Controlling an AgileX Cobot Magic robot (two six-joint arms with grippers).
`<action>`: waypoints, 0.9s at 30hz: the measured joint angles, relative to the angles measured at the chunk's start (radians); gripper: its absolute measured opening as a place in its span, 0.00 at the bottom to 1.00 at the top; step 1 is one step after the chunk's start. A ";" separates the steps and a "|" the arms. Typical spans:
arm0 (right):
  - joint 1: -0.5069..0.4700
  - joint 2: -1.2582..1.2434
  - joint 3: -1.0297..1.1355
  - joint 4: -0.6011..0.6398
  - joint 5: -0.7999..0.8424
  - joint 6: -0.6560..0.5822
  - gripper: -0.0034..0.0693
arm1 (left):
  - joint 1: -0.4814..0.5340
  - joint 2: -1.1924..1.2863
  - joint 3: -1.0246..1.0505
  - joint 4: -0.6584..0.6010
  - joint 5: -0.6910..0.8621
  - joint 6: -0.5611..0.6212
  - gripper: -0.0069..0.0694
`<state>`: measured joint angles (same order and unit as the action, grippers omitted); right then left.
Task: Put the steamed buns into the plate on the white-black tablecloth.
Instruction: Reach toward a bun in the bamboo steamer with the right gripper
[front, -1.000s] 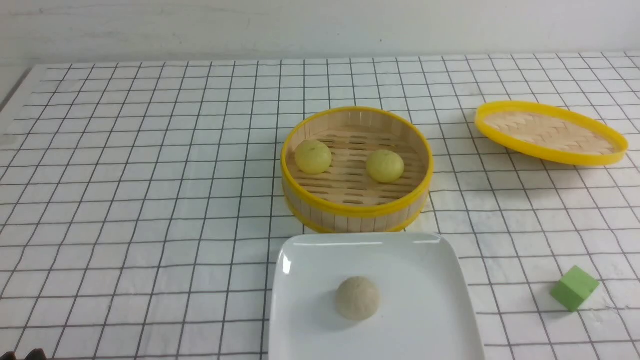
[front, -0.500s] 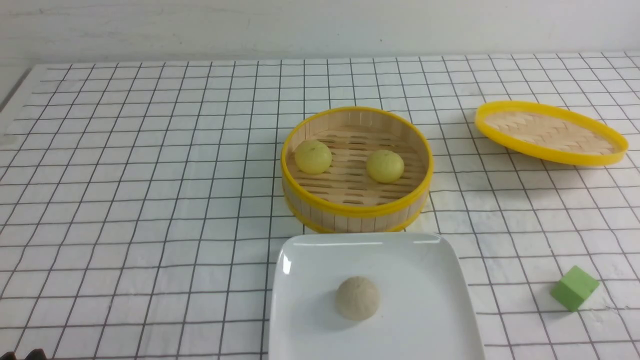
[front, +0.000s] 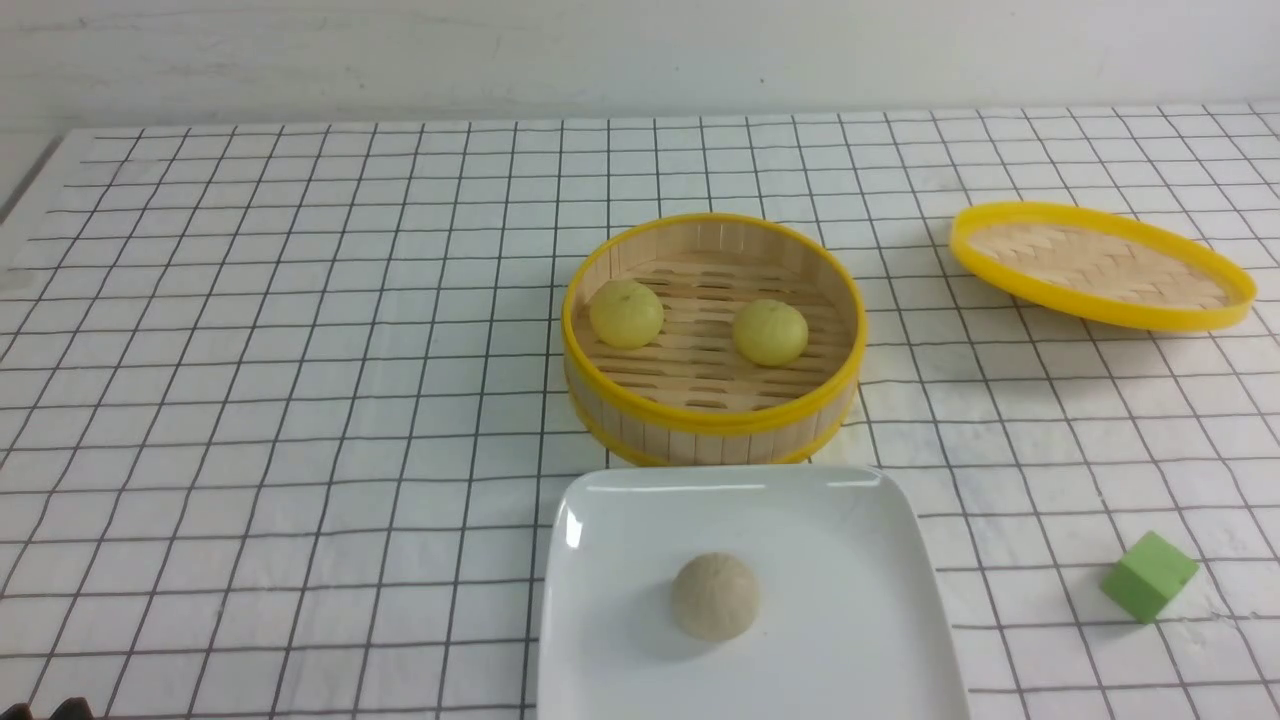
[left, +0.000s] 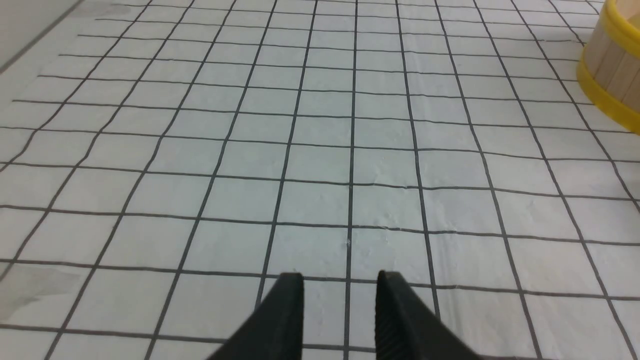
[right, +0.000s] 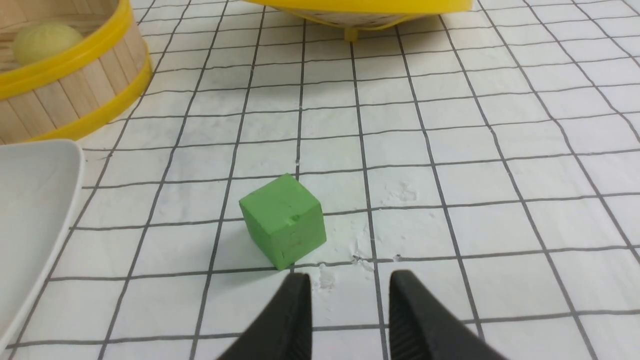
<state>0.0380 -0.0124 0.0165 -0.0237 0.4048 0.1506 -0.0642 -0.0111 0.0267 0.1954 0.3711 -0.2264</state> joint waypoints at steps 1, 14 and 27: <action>0.000 0.000 0.000 0.000 0.000 0.000 0.38 | 0.000 0.000 0.000 0.000 0.000 0.000 0.41; 0.000 0.000 0.002 0.045 -0.011 0.037 0.38 | 0.000 0.000 0.000 -0.047 -0.010 -0.053 0.41; 0.000 0.000 0.009 0.649 -0.108 0.357 0.38 | 0.000 0.000 0.001 -0.671 -0.103 -0.573 0.40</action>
<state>0.0380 -0.0124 0.0252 0.6252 0.2964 0.5071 -0.0642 -0.0111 0.0277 -0.4755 0.2683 -0.7990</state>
